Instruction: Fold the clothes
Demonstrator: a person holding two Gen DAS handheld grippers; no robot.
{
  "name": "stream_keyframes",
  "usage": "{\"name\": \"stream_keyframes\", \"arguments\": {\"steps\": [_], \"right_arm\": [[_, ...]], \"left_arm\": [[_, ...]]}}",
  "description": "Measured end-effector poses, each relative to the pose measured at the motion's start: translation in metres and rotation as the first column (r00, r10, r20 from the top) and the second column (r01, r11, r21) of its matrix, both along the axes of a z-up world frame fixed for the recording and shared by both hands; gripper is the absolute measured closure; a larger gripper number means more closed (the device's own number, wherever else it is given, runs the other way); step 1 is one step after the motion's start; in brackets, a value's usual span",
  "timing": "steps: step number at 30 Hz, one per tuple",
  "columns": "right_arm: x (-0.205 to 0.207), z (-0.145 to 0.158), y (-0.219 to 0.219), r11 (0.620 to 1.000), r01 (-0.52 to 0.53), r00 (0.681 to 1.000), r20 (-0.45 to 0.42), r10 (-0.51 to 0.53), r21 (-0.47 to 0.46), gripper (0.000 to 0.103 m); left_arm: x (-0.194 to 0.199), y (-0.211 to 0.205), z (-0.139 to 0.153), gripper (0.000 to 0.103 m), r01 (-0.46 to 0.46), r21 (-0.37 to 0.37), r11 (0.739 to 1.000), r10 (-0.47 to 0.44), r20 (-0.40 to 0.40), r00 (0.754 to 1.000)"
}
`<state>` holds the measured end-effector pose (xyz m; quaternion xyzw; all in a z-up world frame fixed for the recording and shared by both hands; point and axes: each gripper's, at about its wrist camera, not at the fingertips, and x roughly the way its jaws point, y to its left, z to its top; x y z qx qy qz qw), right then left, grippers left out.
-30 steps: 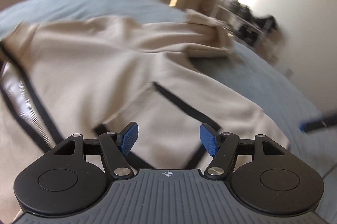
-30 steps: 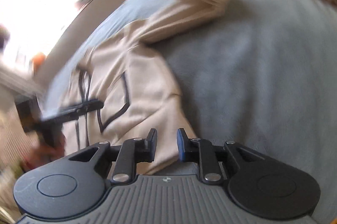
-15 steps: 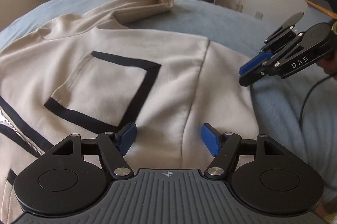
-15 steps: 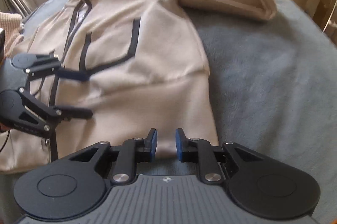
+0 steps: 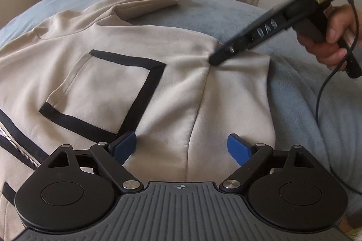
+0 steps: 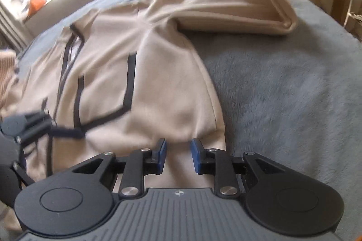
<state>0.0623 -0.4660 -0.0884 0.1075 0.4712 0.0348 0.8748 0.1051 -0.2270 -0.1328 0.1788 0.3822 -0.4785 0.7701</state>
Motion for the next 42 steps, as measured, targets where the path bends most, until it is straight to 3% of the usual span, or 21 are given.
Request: {"name": "stream_keyframes", "arguments": {"steps": [4, 10, 15, 22, 25, 30, 34, 36, 39, 42], "right_arm": [[0.025, 0.017, 0.004, 1.0, 0.004, 0.997, 0.081, -0.006, 0.02, 0.077], [0.089, 0.015, 0.019, 1.0, 0.016, 0.989, 0.149, -0.016, 0.003, 0.077], [0.127, 0.0, 0.005, 0.988, 0.14, 0.984, 0.105, -0.147, 0.068, 0.077], [0.165, -0.019, -0.003, 0.989, 0.144, 0.983, 0.106, -0.148, 0.042, 0.081], [0.18, -0.037, -0.02, 0.967, 0.213, 0.974, 0.045, -0.221, 0.139, 0.084], [0.177, -0.04, -0.029, 0.944, 0.256, 0.963, 0.031, -0.268, 0.209, 0.084], [0.161, -0.023, -0.027, 0.931, 0.292, 0.954, -0.003, -0.299, 0.221, 0.07], [0.143, -0.01, -0.021, 0.93, 0.308, 0.947, 0.028, -0.32, 0.198, 0.07], [0.122, 0.001, -0.011, 0.939, 0.269, 0.954, 0.075, -0.29, 0.212, 0.07], [0.115, -0.008, 0.0, 0.957, 0.209, 0.972, 0.068, -0.226, 0.2, 0.069]], "left_arm": [[0.009, 0.002, 0.011, 0.014, -0.035, -0.028, 0.999, 0.035, -0.005, 0.999], [0.014, -0.004, -0.002, 0.013, -0.068, 0.018, 0.997, 0.068, -0.004, 0.998], [0.004, -0.006, -0.006, 0.005, -0.039, 0.042, 0.998, 0.037, 0.045, 0.998], [0.008, -0.002, -0.007, 0.005, -0.048, 0.024, 0.999, 0.048, 0.024, 0.999], [0.007, 0.0, -0.007, 0.004, -0.049, 0.025, 0.998, 0.049, 0.019, 0.999], [0.006, 0.002, -0.007, 0.004, -0.044, 0.021, 0.999, 0.044, 0.017, 0.999], [0.005, 0.002, -0.006, 0.003, -0.045, 0.018, 0.999, 0.045, 0.015, 0.999], [0.006, 0.003, -0.006, 0.003, -0.052, 0.013, 0.999, 0.052, 0.006, 0.999], [0.01, 0.004, -0.005, 0.001, -0.067, 0.003, 0.998, 0.067, -0.022, 0.998], [0.016, 0.004, -0.003, 0.0, -0.092, -0.012, 0.996, 0.091, -0.062, 0.994]]}}
